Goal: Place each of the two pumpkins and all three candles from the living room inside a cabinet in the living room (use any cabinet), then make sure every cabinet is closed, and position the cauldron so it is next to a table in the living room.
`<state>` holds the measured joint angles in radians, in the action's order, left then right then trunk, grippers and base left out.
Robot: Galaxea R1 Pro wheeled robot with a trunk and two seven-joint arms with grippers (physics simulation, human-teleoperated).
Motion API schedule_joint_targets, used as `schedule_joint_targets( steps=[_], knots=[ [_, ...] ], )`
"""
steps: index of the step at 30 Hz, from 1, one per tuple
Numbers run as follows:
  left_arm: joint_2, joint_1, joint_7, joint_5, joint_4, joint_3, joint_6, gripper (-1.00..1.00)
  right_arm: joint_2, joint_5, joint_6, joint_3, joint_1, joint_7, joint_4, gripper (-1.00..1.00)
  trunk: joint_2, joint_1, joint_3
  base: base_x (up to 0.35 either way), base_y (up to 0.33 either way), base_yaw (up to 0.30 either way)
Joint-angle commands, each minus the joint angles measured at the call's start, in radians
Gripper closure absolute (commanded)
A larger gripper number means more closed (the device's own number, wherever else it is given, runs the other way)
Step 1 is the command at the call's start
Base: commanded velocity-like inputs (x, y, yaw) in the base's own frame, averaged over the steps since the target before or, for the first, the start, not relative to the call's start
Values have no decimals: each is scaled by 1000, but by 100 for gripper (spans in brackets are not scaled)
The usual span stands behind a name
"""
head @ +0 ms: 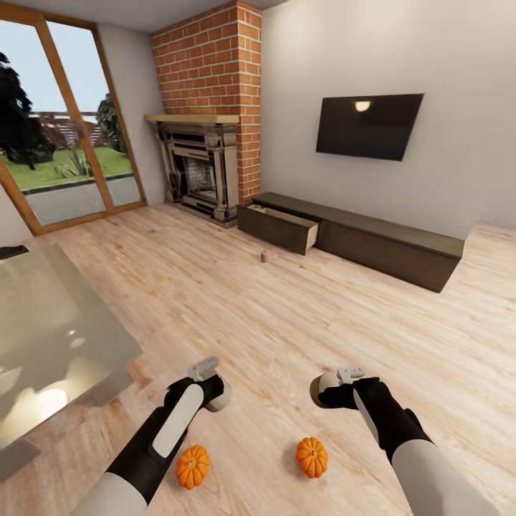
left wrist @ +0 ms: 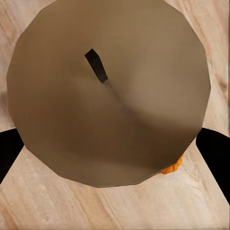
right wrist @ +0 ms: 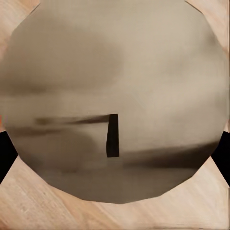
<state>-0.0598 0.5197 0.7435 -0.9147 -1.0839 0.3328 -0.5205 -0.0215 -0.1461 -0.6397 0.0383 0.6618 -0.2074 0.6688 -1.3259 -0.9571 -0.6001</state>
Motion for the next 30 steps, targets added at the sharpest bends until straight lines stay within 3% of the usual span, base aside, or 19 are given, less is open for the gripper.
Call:
schedule_joint_targets(
  steps=[1,20,30],
  knots=[
    [0,0,-1,0,0,0,1,100,0,0,0,0,0,0,0,100,0,0,0,0,0,-286],
    [-12,0,1,1,-6,2,-2,100,-2,1,0,2,-1,0,1,100,0,0,0,0,0,-285],
    [0,0,5,0,-12,-4,-3,100,-2,1,4,3,-2,5,-2,100,0,0,0,0,0,-285]
  ],
)
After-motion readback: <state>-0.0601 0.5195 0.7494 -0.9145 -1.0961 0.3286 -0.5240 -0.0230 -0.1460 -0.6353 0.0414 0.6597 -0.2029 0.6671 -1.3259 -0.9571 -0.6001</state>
